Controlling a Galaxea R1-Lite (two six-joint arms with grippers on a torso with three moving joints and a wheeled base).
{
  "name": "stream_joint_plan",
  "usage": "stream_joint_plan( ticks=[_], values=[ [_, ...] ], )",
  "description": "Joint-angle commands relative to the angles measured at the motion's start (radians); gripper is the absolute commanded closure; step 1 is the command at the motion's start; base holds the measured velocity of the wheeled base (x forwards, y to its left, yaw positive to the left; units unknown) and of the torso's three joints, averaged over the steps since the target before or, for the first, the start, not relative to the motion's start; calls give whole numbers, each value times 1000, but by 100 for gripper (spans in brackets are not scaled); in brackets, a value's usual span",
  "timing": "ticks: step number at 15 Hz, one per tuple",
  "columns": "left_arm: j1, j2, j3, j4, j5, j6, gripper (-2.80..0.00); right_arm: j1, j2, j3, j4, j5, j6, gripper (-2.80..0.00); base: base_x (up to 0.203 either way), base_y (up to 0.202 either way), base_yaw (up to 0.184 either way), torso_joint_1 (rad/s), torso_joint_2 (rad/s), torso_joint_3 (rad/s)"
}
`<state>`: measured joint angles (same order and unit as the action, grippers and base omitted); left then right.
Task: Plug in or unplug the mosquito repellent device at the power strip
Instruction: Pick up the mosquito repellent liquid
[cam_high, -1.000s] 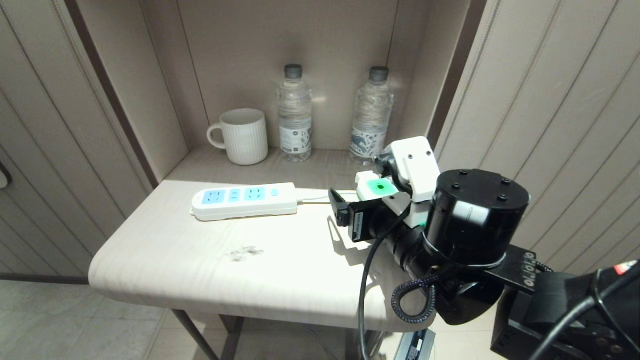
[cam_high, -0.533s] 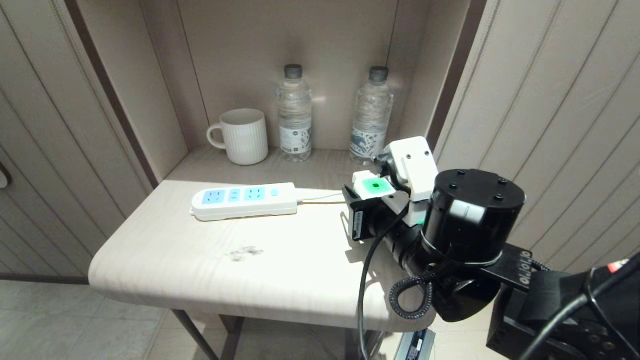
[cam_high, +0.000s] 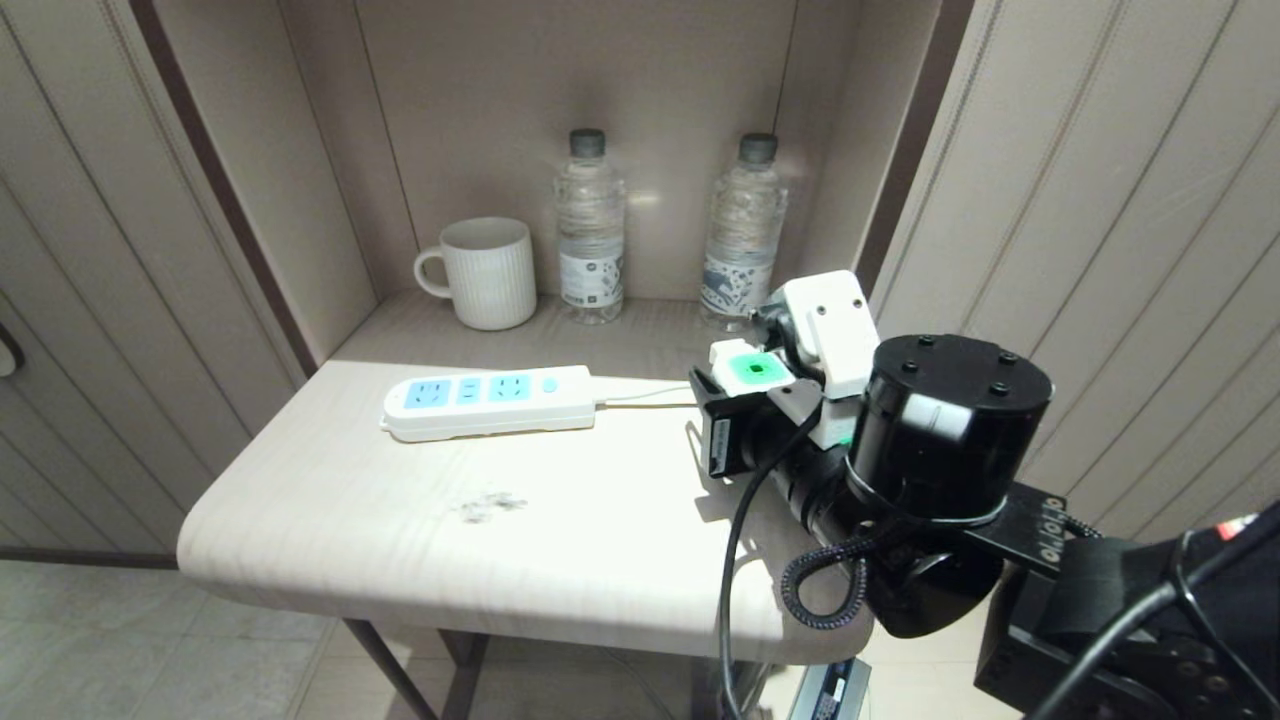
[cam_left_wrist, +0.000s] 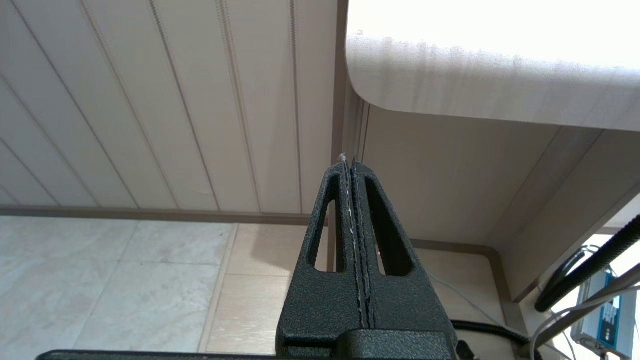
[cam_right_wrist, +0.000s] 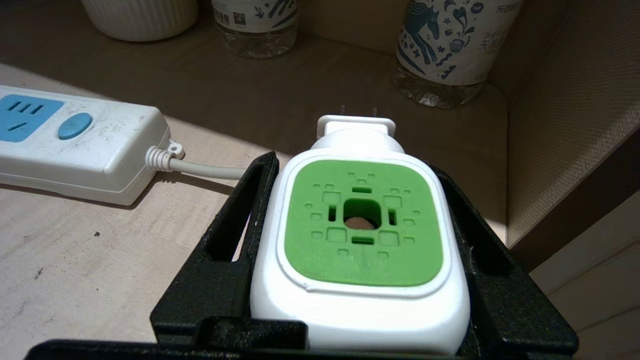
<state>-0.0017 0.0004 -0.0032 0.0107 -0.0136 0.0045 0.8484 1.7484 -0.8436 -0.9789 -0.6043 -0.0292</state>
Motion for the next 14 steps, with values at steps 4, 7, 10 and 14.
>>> stream_joint_plan(
  ticks=[4,7,10,14],
  values=[
    [0,1,0,0,0,0,0,7,-120,-38,54,-7,-84,0,0,0,0,0,0,0],
    [0,1,0,0,0,0,0,34,-248,-103,397,-5,-96,0,0,0,0,0,0,0],
    [0,1,0,0,0,0,0,73,-346,-248,745,-2,-63,0,0,0,0,0,0,0],
    [0,1,0,0,0,0,0,116,-399,-483,1163,5,33,0,0,0,0,0,0,0]
  ],
)
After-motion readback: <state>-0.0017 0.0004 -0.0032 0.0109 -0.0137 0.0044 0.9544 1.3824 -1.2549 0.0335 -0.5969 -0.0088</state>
